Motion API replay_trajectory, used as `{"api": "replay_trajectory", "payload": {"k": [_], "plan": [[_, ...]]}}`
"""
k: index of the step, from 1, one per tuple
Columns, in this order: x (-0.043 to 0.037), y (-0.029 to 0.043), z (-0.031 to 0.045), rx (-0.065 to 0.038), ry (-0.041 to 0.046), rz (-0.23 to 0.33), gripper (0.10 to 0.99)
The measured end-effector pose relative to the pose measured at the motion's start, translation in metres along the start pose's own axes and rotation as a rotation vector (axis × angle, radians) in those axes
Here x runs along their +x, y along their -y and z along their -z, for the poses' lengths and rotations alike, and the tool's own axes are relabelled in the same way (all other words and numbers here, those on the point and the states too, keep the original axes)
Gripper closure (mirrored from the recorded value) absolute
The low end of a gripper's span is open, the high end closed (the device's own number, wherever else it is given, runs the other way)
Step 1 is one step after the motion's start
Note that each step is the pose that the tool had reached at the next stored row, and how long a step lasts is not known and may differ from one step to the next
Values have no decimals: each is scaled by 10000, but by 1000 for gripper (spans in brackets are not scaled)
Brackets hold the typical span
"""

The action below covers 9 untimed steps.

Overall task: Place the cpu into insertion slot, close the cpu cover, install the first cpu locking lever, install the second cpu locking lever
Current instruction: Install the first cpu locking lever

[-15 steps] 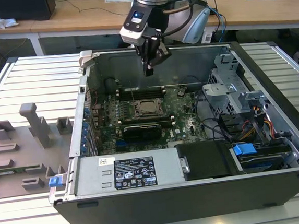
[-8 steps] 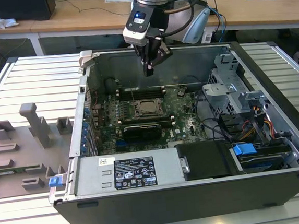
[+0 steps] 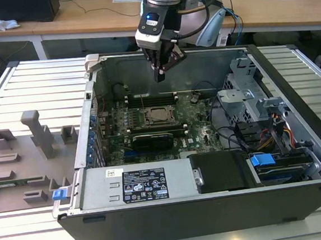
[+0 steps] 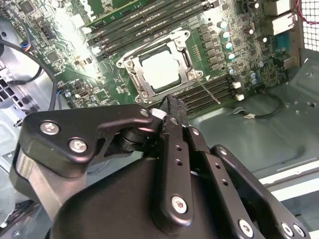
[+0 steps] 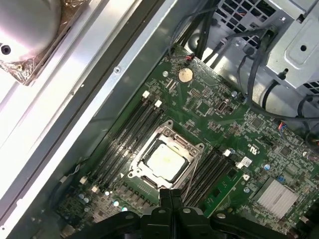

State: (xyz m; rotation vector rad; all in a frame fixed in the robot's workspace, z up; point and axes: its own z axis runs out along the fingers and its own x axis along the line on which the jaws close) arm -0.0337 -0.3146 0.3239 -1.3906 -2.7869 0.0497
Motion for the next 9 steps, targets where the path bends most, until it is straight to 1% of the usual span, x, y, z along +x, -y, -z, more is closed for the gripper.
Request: {"api": "replay_trajectory", "payload": {"k": [2, 9], "plan": [[0, 0, 0, 2, 10, 257, 980], [0, 0, 0, 6, 28, 688, 980]]}}
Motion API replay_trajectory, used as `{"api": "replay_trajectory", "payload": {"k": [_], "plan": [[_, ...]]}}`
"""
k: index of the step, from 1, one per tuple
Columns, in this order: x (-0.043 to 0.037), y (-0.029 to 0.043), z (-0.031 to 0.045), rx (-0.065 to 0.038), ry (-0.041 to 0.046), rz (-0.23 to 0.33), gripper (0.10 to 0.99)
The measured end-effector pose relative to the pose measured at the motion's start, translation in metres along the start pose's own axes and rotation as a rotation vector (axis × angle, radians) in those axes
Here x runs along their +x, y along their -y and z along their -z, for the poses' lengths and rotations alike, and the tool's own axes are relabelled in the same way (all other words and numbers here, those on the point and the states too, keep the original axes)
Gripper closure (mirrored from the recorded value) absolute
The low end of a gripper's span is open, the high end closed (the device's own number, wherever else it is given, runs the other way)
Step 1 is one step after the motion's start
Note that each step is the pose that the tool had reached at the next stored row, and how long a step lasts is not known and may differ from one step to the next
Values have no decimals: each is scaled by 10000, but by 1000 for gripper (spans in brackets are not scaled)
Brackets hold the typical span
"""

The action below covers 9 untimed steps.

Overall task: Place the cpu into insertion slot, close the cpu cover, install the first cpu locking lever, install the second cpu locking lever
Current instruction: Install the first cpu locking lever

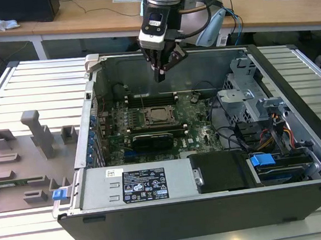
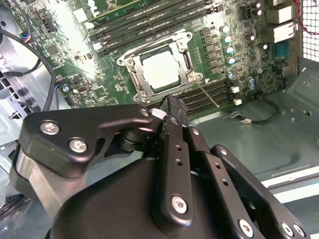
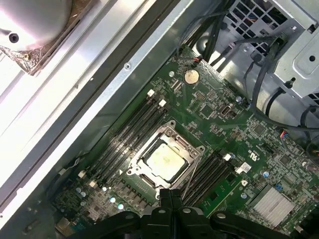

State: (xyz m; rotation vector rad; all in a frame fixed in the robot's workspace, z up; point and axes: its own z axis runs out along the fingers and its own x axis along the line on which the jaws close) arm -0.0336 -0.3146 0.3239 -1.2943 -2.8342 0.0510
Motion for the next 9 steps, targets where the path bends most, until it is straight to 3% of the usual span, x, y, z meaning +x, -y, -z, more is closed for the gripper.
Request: {"api": "replay_trajectory", "payload": {"k": [9], "plan": [[0, 0, 0, 7, 29, 724, 980]]}}
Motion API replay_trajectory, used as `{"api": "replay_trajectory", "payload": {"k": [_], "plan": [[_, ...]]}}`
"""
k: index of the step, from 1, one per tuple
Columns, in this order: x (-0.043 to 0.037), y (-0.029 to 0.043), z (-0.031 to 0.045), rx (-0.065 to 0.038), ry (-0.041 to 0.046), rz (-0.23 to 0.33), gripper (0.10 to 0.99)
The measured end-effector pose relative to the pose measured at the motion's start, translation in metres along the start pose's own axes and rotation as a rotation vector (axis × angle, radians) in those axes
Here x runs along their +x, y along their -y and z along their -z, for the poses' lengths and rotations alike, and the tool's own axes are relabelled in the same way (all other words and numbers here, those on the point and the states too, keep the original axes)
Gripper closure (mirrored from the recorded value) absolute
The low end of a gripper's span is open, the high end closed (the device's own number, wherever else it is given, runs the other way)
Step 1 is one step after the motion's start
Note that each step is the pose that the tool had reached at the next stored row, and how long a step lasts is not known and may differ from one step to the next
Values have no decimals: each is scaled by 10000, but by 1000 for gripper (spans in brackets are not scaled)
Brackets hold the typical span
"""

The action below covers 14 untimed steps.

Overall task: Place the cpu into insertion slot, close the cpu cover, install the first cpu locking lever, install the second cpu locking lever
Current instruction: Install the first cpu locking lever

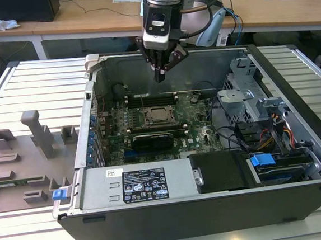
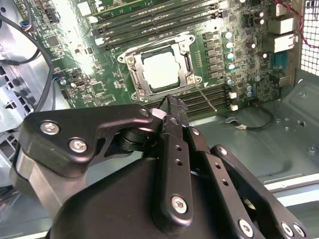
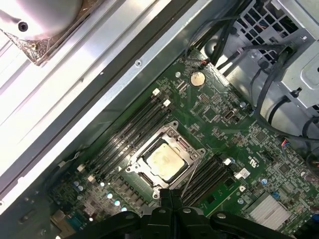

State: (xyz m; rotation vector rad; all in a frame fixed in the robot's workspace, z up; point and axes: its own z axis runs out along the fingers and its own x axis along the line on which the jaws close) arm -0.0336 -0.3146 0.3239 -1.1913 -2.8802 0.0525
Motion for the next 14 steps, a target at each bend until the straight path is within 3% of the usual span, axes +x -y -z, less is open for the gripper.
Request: {"api": "replay_trajectory", "payload": {"k": [14], "plan": [[0, 0, 0, 9, 41, 997, 980]]}}
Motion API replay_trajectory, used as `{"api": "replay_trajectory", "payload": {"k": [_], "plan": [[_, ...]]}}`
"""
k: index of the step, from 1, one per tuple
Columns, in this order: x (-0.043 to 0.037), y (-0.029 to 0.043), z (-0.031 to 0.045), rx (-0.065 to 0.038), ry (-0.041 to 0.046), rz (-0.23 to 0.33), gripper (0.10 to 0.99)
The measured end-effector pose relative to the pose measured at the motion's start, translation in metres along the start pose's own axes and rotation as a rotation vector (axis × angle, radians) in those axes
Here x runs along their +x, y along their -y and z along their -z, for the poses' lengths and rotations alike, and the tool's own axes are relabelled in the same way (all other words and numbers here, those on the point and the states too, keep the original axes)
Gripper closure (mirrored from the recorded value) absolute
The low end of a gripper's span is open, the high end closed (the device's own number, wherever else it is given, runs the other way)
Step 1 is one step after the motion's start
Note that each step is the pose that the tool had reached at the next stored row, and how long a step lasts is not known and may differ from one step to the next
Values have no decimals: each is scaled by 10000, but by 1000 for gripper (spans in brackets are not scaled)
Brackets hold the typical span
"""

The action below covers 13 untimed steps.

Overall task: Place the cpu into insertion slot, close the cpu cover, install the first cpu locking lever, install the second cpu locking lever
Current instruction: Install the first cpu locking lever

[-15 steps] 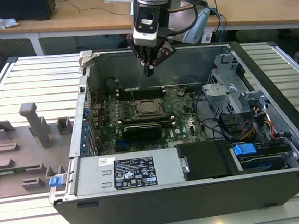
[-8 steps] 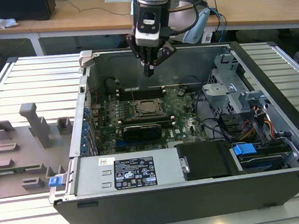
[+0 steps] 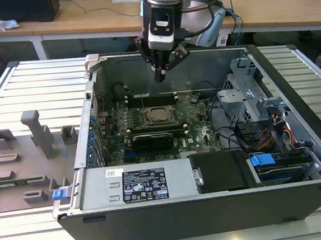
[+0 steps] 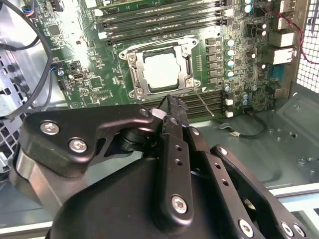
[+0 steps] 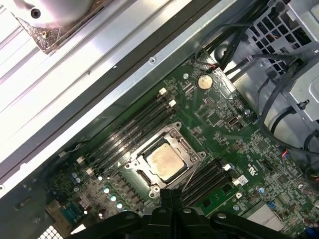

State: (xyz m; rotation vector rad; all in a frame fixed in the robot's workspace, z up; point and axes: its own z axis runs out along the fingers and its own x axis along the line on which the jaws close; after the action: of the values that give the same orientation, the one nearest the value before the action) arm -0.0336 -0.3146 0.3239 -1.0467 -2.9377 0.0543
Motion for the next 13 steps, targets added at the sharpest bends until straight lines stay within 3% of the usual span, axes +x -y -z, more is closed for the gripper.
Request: {"api": "replay_trajectory", "payload": {"k": [13], "plan": [[0, 0, 0, 8, 34, 835, 980]]}}
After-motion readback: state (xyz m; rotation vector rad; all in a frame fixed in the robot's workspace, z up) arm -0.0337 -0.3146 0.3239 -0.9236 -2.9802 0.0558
